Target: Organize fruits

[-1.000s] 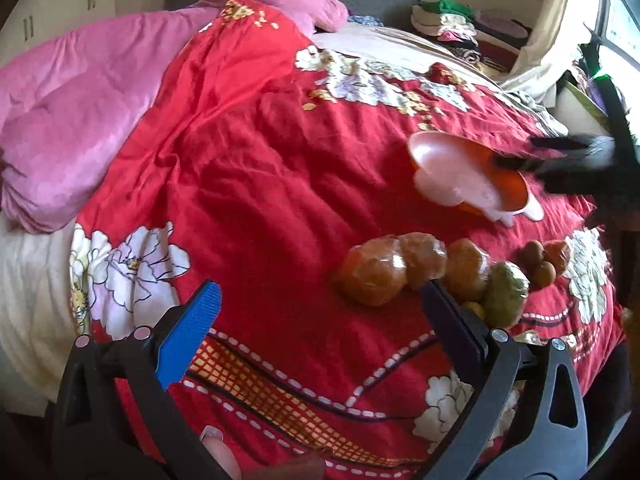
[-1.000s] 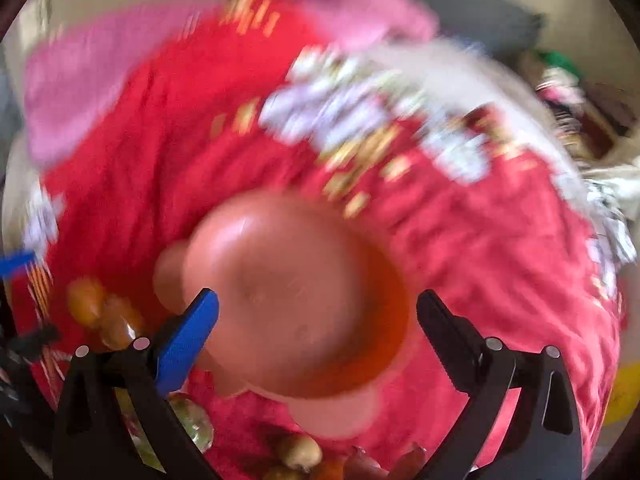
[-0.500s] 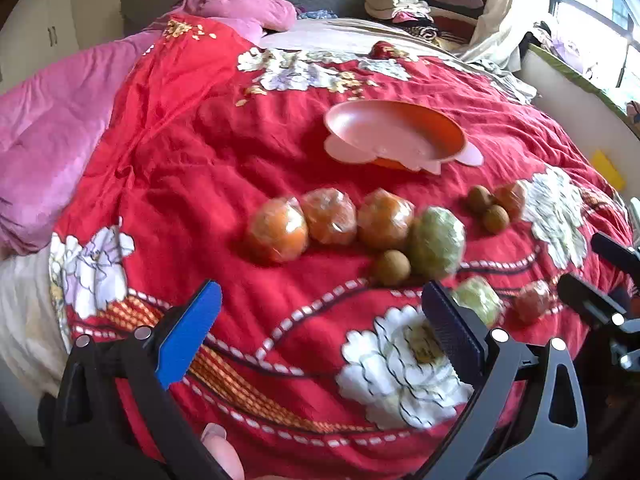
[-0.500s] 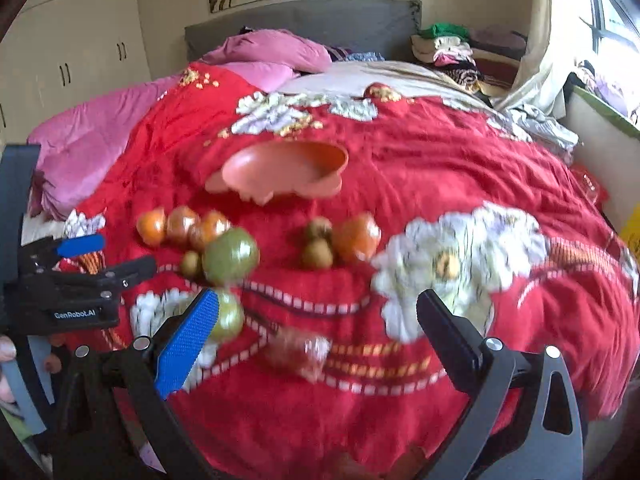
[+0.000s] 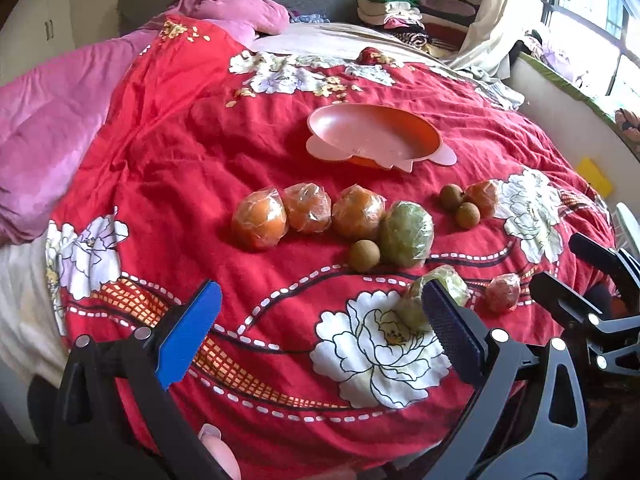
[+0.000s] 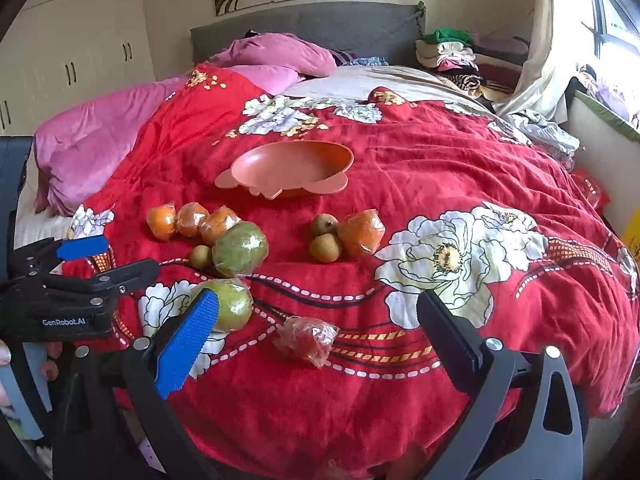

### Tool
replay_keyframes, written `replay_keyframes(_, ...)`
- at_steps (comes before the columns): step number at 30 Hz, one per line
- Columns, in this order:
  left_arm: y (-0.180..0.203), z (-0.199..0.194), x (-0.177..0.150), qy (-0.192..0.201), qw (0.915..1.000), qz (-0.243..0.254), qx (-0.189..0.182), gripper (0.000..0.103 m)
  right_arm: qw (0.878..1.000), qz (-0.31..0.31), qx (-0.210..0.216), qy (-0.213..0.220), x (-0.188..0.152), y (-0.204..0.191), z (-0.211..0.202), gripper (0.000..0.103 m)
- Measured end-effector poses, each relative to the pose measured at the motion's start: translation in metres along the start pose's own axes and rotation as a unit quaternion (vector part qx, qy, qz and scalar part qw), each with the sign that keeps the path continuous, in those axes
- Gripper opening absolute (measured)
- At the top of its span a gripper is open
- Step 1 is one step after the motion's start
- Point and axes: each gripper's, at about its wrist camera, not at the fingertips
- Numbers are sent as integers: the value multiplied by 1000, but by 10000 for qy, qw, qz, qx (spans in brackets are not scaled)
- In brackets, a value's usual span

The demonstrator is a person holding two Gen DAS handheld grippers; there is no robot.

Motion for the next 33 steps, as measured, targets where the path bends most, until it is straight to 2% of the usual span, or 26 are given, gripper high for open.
replay_keyframes(33, -6, -2, 1, -47, 9999, -75, 120, 95, 9999, 56, -77, -132, -5, 2, 0, 99)
Point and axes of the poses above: each gripper's, at about its wrist camera, not at the fingertips, and z roughly the way its jaws point, y to its right, x to its top
